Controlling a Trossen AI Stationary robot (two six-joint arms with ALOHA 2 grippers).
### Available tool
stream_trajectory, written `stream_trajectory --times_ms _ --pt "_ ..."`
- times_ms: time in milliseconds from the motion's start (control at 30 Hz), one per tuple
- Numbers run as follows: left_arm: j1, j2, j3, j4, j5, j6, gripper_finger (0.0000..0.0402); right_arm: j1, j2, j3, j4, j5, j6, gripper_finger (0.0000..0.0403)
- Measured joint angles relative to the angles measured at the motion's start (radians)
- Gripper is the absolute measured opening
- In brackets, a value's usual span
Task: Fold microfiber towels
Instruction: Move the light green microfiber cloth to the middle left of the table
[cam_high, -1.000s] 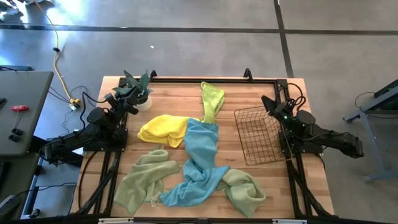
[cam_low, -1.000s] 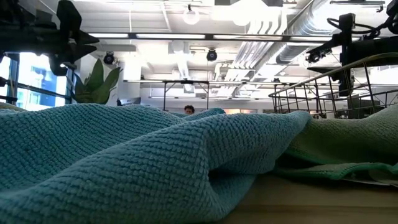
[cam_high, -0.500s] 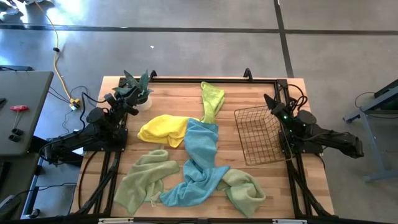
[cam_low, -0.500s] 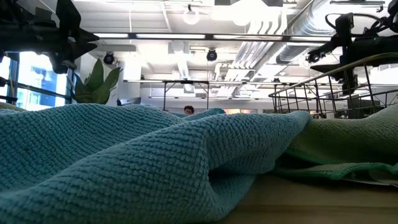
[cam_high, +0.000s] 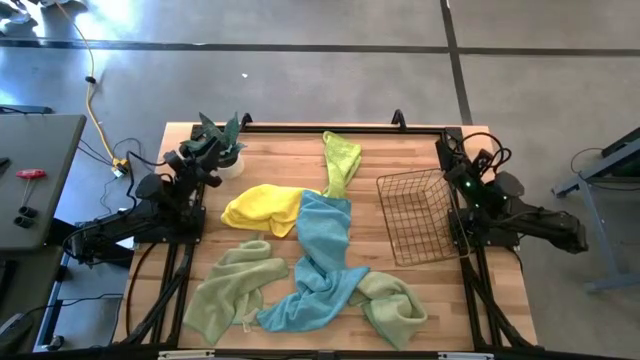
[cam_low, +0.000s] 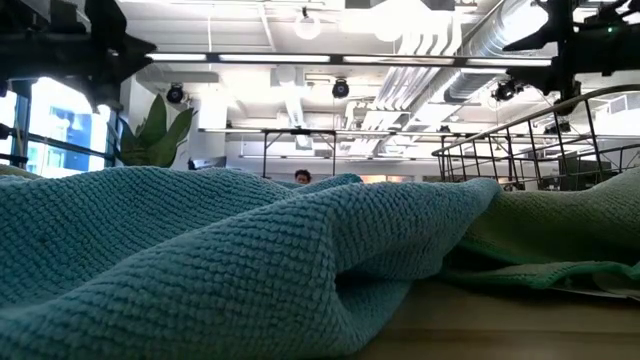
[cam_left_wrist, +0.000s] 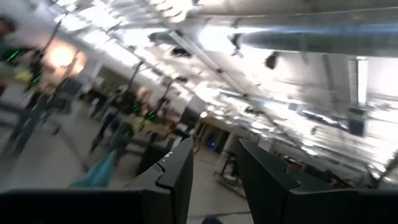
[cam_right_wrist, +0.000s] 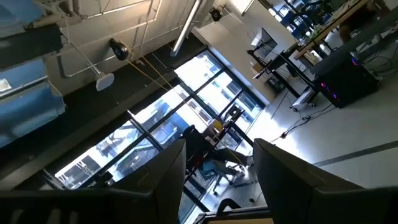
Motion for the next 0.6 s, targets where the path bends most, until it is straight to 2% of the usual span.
stream_trajectory --times_ms 133,300,433,600 --pt "0.0 0.008 0.009 0.02 0.04 0.066 0.0115 0.0 0.102 0.045 0.03 0.003 -0.026 0.0181" --pt "-0.001 0.052 0.04 0.02 0.121 0.064 0.0115 -0.001 0.272 0.128 0.063 0.017 -0.084 0.0181" --pt "-0.001 0.121 0.08 0.021 0.178 0.065 0.0115 -0.001 0.415 0.225 0.061 0.009 -0.109 0.0181" --pt "-0.001 0.253 0.164 0.02 0.26 0.134 0.0115 -0.001 0.605 0.372 0.061 -0.056 -0.179 0.0181"
